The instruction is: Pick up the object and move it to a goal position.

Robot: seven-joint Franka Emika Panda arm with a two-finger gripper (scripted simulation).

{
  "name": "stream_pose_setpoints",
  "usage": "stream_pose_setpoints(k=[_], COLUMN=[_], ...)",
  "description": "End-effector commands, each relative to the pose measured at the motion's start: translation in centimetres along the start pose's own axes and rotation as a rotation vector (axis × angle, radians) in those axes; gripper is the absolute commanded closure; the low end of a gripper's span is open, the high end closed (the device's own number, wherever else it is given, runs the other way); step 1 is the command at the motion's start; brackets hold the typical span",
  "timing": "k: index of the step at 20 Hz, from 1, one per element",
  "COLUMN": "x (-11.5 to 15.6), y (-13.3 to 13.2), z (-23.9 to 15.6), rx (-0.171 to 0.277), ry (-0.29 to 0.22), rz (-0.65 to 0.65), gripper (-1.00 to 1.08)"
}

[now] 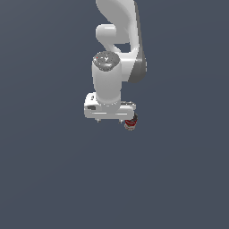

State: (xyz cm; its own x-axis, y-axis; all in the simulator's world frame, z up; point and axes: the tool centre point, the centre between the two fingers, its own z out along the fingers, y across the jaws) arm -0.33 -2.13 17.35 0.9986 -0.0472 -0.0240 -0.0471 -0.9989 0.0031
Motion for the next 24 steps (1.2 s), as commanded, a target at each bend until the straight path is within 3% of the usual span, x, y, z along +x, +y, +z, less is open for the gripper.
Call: stream_pose_setpoints(k=[1,13,24], x=[0.0,0.1,-1.4], y=[0.0,1.2,-1.7], z=[0.0,0.7,1.6], rx=[0.000,-0.011,-0.009], ry=[0.000,-0.004,0.003], rz=[0.000,-0.025,0.027], gripper=[-0.92,-0.92,-0.92])
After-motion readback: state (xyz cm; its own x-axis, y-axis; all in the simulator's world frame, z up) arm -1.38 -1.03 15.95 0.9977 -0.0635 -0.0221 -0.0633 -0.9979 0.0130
